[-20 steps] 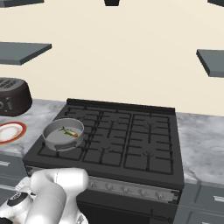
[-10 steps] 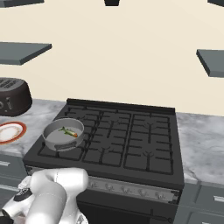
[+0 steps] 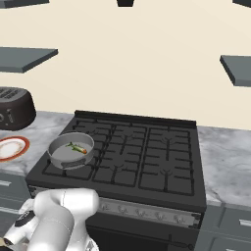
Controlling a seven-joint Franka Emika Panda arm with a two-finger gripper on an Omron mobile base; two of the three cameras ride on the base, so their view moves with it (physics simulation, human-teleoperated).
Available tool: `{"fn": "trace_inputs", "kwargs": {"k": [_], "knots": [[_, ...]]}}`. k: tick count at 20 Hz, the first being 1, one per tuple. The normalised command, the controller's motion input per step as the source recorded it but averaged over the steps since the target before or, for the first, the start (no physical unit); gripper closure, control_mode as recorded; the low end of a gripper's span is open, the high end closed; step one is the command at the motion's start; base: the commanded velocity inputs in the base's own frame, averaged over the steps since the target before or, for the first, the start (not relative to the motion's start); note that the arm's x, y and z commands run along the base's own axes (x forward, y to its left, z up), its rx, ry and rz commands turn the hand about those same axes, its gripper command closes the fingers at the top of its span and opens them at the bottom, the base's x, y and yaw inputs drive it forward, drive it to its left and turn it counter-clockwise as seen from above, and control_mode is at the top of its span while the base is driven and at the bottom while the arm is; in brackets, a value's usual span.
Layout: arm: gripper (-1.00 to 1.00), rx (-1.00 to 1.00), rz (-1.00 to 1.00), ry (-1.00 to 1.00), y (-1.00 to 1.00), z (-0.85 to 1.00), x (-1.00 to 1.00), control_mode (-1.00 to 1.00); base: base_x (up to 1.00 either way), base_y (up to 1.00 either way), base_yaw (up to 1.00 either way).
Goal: Retrieve the frozen meat and place it in the pot on a burner. Then turn the burner on.
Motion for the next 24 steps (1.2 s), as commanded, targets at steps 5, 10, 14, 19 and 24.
{"fn": "trace_inputs", "kwargs": {"k": [5, 10, 14, 19, 24], "knots": [[1.0, -0.04, 0.06, -0.12, 0.28, 0.0, -0.05, -1.0, 0.0, 0.0, 0.0], [1.0, -0.13, 0.12, -0.03, 0.43, 0.11, -0.08, -1.0, 0.0, 0.0, 0.0], [1.0, -0.37, 0.2, 0.0, 0.62, 0.31, 0.0, -1.0, 0.0, 0.0, 0.0], [1.0, -0.72, 0.25, 0.05, 0.52, 0.04, 0.0, -1.0, 0.0, 0.0, 0.0], [1.0, -0.85, 0.3, 0.18, 0.72, 0.0, 0.0, -1.0, 0.0, 0.0, 0.0]]}}
